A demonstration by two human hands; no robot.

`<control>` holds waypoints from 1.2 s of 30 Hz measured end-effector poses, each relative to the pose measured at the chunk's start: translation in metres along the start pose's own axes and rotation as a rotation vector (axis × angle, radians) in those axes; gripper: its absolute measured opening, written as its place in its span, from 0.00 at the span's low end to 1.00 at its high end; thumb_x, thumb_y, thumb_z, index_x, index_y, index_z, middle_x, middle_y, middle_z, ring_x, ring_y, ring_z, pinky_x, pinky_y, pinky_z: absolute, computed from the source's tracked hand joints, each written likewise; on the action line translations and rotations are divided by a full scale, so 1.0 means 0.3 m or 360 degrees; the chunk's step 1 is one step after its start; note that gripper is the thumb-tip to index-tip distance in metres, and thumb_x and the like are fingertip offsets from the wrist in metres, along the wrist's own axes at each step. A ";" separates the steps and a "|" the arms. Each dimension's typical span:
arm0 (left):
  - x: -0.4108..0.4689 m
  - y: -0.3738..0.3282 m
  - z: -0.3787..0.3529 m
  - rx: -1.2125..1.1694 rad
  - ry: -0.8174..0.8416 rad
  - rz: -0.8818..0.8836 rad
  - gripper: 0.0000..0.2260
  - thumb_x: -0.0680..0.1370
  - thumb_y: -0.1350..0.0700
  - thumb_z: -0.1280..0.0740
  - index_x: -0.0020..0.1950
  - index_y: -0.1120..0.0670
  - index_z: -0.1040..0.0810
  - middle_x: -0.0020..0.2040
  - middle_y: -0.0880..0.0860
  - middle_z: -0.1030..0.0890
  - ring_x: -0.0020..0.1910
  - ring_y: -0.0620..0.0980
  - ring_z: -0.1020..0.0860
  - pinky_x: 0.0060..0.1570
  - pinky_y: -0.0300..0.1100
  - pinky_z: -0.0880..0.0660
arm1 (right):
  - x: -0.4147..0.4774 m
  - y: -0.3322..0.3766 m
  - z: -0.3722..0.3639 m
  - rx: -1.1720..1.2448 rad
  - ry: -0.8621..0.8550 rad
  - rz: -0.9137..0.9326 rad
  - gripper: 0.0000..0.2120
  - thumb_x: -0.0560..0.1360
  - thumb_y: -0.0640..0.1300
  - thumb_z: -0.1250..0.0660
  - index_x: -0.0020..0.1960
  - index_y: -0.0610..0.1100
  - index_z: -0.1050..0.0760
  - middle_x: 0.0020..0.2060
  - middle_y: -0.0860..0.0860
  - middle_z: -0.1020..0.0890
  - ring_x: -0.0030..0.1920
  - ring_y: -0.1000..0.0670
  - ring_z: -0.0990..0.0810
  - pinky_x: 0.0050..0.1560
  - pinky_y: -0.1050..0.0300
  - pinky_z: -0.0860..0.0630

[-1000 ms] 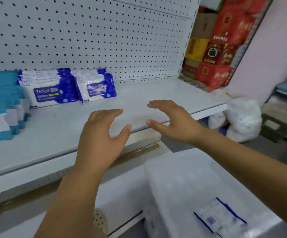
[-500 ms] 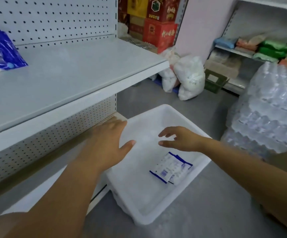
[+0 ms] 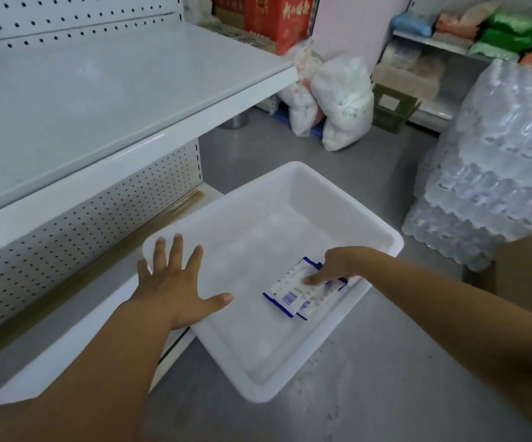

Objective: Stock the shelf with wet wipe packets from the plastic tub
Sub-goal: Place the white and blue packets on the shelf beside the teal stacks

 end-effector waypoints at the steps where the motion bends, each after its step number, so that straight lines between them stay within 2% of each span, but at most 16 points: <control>1: 0.004 0.003 -0.006 0.0012 0.0009 -0.0002 0.51 0.70 0.20 0.49 0.81 0.47 0.66 0.78 0.56 0.74 0.76 0.61 0.74 0.75 0.65 0.62 | 0.007 0.002 -0.005 0.0036 0.0038 -0.0002 0.25 0.70 0.69 0.29 0.39 0.46 0.24 0.36 0.53 0.17 0.36 0.52 0.20 0.43 0.62 0.26; 4: 0.007 0.008 -0.015 0.0014 0.0006 -0.0012 0.51 0.70 0.20 0.49 0.81 0.46 0.66 0.78 0.55 0.75 0.76 0.61 0.75 0.75 0.64 0.63 | 0.009 0.015 -0.012 0.0164 0.0078 -0.0012 0.21 0.70 0.65 0.27 0.42 0.47 0.23 0.36 0.53 0.17 0.35 0.54 0.19 0.37 0.65 0.27; 6: 0.005 0.007 -0.015 0.0003 0.0000 -0.0022 0.50 0.70 0.20 0.49 0.81 0.46 0.66 0.78 0.55 0.74 0.77 0.60 0.74 0.75 0.64 0.63 | 0.001 0.018 -0.014 0.0206 0.0050 -0.0007 0.22 0.69 0.66 0.26 0.43 0.47 0.23 0.37 0.53 0.18 0.35 0.54 0.20 0.35 0.64 0.29; 9: -0.001 0.007 -0.013 -0.0014 -0.0008 -0.0033 0.50 0.71 0.21 0.49 0.81 0.45 0.65 0.79 0.54 0.73 0.78 0.59 0.73 0.76 0.64 0.63 | -0.004 0.019 -0.024 0.0376 -0.0001 0.0057 0.24 0.65 0.65 0.22 0.48 0.47 0.20 0.40 0.53 0.17 0.40 0.52 0.20 0.40 0.62 0.25; 11: -0.007 0.008 -0.011 -0.0038 -0.0012 -0.0033 0.49 0.71 0.21 0.48 0.82 0.45 0.64 0.79 0.54 0.72 0.78 0.58 0.72 0.76 0.64 0.62 | 0.000 0.029 -0.033 0.0589 -0.0038 0.0130 0.22 0.65 0.60 0.20 0.51 0.48 0.21 0.46 0.52 0.15 0.47 0.51 0.16 0.50 0.57 0.19; 12: -0.011 0.006 -0.009 -0.0046 -0.0014 -0.0034 0.49 0.71 0.21 0.48 0.82 0.45 0.64 0.80 0.54 0.72 0.78 0.58 0.71 0.75 0.64 0.63 | -0.003 0.038 -0.035 0.0665 -0.0056 0.0176 0.21 0.66 0.56 0.19 0.51 0.48 0.22 0.48 0.51 0.15 0.47 0.51 0.16 0.51 0.55 0.18; 15: -0.017 -0.008 0.006 -0.0068 -0.0080 -0.0079 0.48 0.72 0.22 0.48 0.82 0.46 0.61 0.81 0.54 0.69 0.79 0.55 0.71 0.75 0.64 0.64 | -0.031 0.061 -0.026 0.0811 -0.0137 0.0265 0.21 0.65 0.51 0.18 0.52 0.47 0.23 0.49 0.50 0.15 0.45 0.50 0.15 0.42 0.57 0.17; 17: -0.023 -0.029 0.028 -0.0170 -0.0209 -0.0189 0.45 0.74 0.25 0.45 0.83 0.48 0.54 0.82 0.52 0.65 0.80 0.52 0.68 0.77 0.61 0.64 | -0.061 0.083 -0.002 0.0890 -0.0211 0.0327 0.24 0.65 0.51 0.18 0.56 0.46 0.23 0.49 0.50 0.15 0.45 0.49 0.15 0.39 0.59 0.18; 19: -0.033 -0.051 0.056 -0.0347 -0.0365 -0.0321 0.43 0.75 0.27 0.42 0.83 0.48 0.49 0.83 0.48 0.59 0.81 0.48 0.64 0.79 0.57 0.60 | -0.090 0.106 0.035 0.0997 -0.0297 0.0392 0.25 0.65 0.52 0.18 0.57 0.46 0.23 0.50 0.51 0.15 0.46 0.49 0.15 0.38 0.58 0.17; 22: -0.055 -0.072 0.090 -0.0567 -0.0523 -0.0490 0.42 0.74 0.28 0.38 0.82 0.45 0.46 0.83 0.44 0.52 0.81 0.45 0.57 0.80 0.55 0.51 | -0.160 0.143 0.081 0.1261 -0.0332 0.0521 0.25 0.64 0.53 0.17 0.56 0.46 0.21 0.49 0.50 0.14 0.46 0.47 0.13 0.45 0.53 0.15; 25: -0.069 -0.084 0.097 -0.0469 -0.0491 -0.0626 0.46 0.70 0.25 0.40 0.82 0.42 0.51 0.83 0.42 0.55 0.82 0.47 0.57 0.79 0.57 0.48 | -0.239 0.201 0.115 0.1568 -0.0268 0.0663 0.20 0.67 0.48 0.19 0.55 0.44 0.19 0.48 0.49 0.13 0.47 0.48 0.13 0.48 0.53 0.16; 27: -0.074 -0.084 0.095 -0.0502 -0.0465 -0.0638 0.47 0.70 0.25 0.39 0.82 0.41 0.55 0.83 0.42 0.57 0.82 0.48 0.57 0.79 0.55 0.46 | -0.273 0.250 0.136 0.1738 -0.0183 0.0691 0.16 0.69 0.47 0.21 0.55 0.44 0.19 0.47 0.48 0.12 0.48 0.48 0.13 0.50 0.55 0.17; 29: -0.081 -0.074 0.099 -0.0695 -0.0603 -0.0624 0.44 0.72 0.29 0.35 0.82 0.43 0.49 0.83 0.43 0.51 0.81 0.47 0.50 0.75 0.51 0.39 | -0.292 0.294 0.160 0.1842 -0.0102 0.0675 0.17 0.70 0.46 0.21 0.55 0.43 0.18 0.47 0.48 0.12 0.50 0.48 0.13 0.50 0.56 0.18; 31: -0.082 -0.048 0.109 -0.0851 -0.0866 -0.0610 0.37 0.74 0.35 0.32 0.79 0.46 0.38 0.80 0.46 0.37 0.77 0.47 0.38 0.71 0.49 0.31 | -0.306 0.333 0.184 0.1935 -0.0022 0.0623 0.15 0.70 0.46 0.21 0.54 0.42 0.18 0.47 0.48 0.12 0.47 0.51 0.13 0.44 0.59 0.18; 34: -0.080 -0.006 0.140 -0.0897 -0.1145 -0.0618 0.27 0.77 0.40 0.31 0.72 0.50 0.26 0.69 0.48 0.22 0.64 0.51 0.24 0.59 0.53 0.22 | -0.337 0.386 0.222 0.2051 0.0065 0.0614 0.14 0.73 0.44 0.23 0.55 0.39 0.18 0.45 0.45 0.13 0.41 0.51 0.13 0.37 0.62 0.19; 36: -0.088 0.012 0.162 -0.0952 -0.1290 -0.0623 0.22 0.78 0.42 0.31 0.68 0.50 0.22 0.59 0.49 0.16 0.53 0.52 0.19 0.49 0.52 0.20 | -0.358 0.417 0.253 0.2041 0.0095 0.0657 0.14 0.74 0.44 0.25 0.56 0.37 0.19 0.46 0.42 0.13 0.44 0.46 0.13 0.40 0.59 0.17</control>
Point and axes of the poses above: each hand's wrist, its own x-axis towards the middle knuckle, its own z-axis out of the back of the hand, y = z × x, the point moved 1 cm from there along x, towards the middle knuckle
